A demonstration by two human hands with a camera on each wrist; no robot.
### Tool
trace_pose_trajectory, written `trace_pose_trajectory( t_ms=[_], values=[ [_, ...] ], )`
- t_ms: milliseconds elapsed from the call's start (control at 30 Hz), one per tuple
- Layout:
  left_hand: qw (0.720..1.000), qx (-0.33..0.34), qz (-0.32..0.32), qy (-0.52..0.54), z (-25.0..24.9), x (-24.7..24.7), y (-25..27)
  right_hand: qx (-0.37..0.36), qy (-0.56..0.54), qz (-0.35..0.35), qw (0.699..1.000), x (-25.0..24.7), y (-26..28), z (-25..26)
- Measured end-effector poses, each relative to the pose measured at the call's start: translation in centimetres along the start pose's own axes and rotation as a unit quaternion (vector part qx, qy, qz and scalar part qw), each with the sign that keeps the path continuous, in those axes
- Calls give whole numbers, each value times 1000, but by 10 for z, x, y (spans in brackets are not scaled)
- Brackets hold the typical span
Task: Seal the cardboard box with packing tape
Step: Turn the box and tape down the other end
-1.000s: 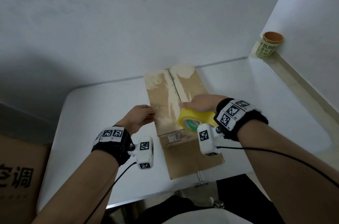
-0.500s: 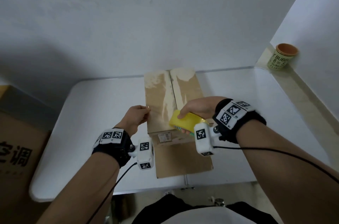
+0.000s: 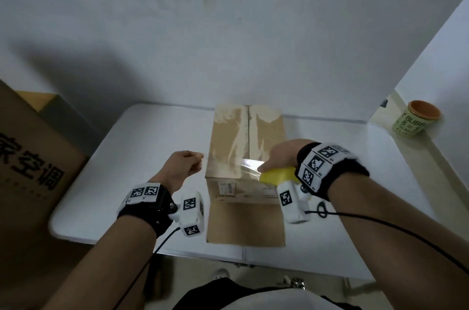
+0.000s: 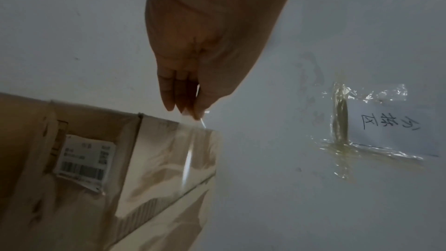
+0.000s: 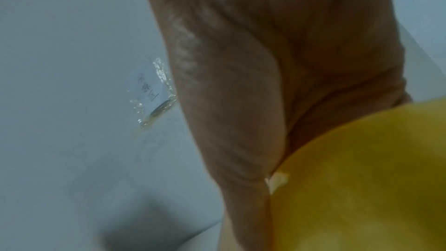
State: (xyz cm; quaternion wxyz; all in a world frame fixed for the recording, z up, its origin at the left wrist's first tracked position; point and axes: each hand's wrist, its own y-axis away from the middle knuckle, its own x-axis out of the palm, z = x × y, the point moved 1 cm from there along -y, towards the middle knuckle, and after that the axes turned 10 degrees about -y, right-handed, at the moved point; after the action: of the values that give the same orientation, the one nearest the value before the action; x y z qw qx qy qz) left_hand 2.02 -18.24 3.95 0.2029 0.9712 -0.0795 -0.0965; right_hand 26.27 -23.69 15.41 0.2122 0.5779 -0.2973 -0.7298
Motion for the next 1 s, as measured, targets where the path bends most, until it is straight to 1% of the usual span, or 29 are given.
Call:
trace_pose_trajectory(
  t_ms=[100, 167, 233, 267, 400, 467, 533, 667, 800, 1000],
  values=[
    [999, -31, 14, 20, 10, 1, 8, 13, -2, 10, 1000, 1, 3, -1],
    [998, -45, 26, 18, 18, 2, 12, 5, -42, 39, 998, 4, 6, 1],
    [999, -43, 29, 4, 26, 1, 14, 16, -94, 66, 993, 8, 10, 2],
    [999, -39, 25, -4, 29, 1, 14, 20, -89, 65, 994, 10, 10, 2],
    [999, -27, 18, -33, 33, 1, 15, -1, 41, 4, 999, 17, 8, 10],
    [999, -23, 18, -41, 34, 2, 15, -14, 67, -2, 998, 22, 4, 16],
    [999, -22, 11, -43, 37, 1, 15, -13, 71, -5, 997, 27, -1, 20],
    [999, -18, 4, -44, 40, -2, 15, -24, 59, -31, 997, 36, -14, 25],
    [999, -21, -2, -46, 44, -2, 13, -27, 90, -31, 995, 42, -21, 30],
    [999, -32, -10, -42, 49, -5, 7, -24, 91, -25, 995, 39, -33, 35]
  ],
)
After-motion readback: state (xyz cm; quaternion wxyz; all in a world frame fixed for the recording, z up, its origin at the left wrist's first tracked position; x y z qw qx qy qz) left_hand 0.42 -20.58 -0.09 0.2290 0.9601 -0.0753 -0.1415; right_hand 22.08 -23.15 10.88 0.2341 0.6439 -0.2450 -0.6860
